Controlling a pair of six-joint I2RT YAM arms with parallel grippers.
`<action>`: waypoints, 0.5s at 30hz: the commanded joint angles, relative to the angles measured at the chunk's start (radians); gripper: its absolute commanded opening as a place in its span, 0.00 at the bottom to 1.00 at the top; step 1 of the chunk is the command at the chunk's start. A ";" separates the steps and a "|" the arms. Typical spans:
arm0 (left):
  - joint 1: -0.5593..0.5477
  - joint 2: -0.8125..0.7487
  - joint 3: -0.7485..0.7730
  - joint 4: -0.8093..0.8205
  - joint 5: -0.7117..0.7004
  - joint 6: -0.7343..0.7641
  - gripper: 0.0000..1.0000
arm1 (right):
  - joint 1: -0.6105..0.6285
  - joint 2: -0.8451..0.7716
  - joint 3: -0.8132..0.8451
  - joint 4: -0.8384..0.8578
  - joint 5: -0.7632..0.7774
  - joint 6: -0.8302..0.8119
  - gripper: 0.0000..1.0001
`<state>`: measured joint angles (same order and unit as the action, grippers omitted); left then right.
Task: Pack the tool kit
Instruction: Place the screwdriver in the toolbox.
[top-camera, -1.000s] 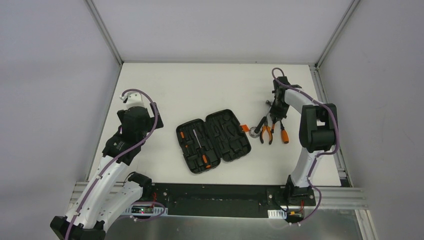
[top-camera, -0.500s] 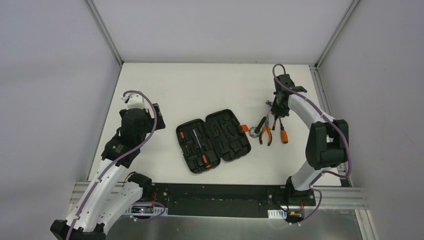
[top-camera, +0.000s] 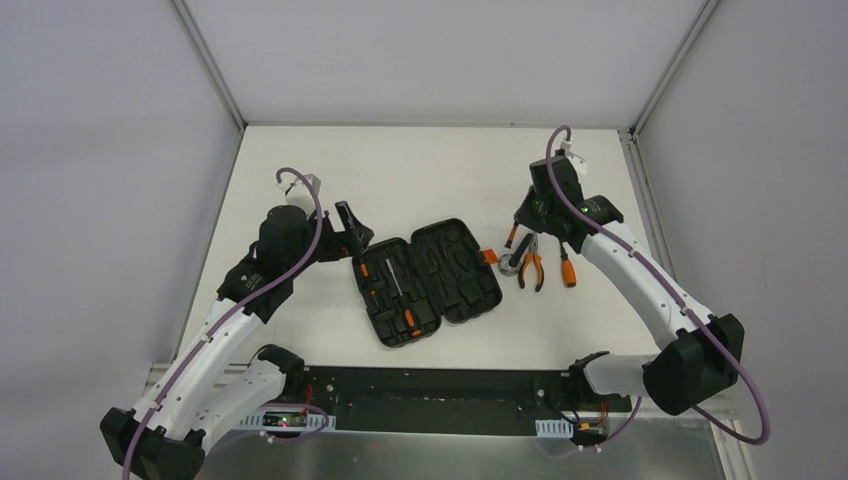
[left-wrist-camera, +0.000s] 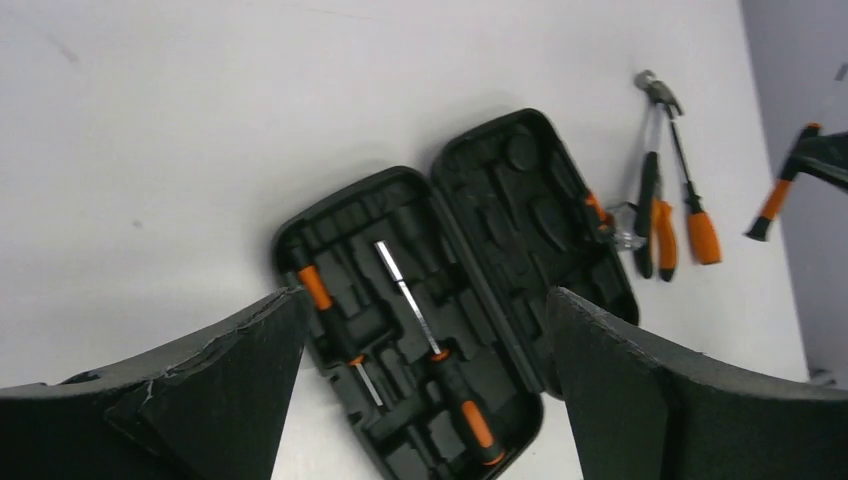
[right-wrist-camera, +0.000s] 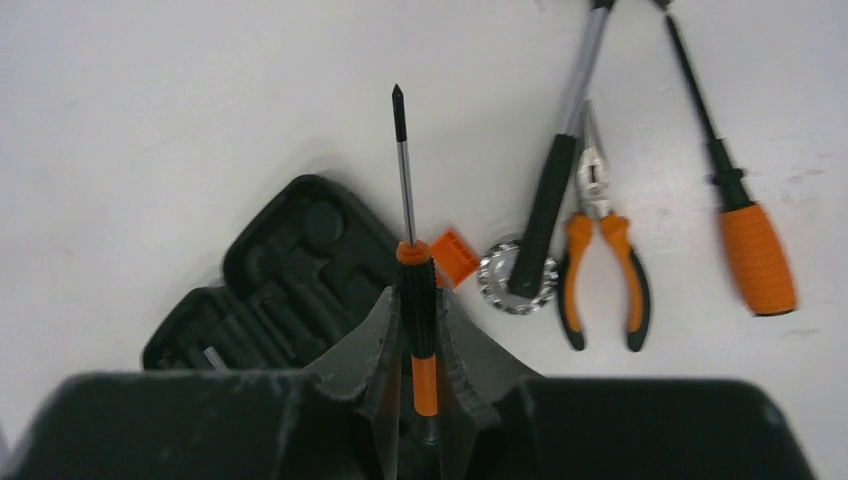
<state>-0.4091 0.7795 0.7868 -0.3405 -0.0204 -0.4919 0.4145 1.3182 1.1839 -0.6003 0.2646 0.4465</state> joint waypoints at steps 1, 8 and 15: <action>-0.056 0.026 0.016 0.175 0.122 -0.115 0.91 | 0.105 -0.054 -0.029 0.117 -0.011 0.207 0.00; -0.172 0.075 -0.015 0.325 0.141 -0.120 0.90 | 0.276 -0.059 -0.044 0.304 0.004 0.359 0.00; -0.264 0.135 -0.030 0.441 0.160 -0.080 0.87 | 0.369 -0.037 -0.015 0.399 -0.001 0.419 0.00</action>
<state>-0.6426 0.8917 0.7689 -0.0311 0.1055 -0.5884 0.7467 1.2858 1.1362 -0.3103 0.2558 0.7948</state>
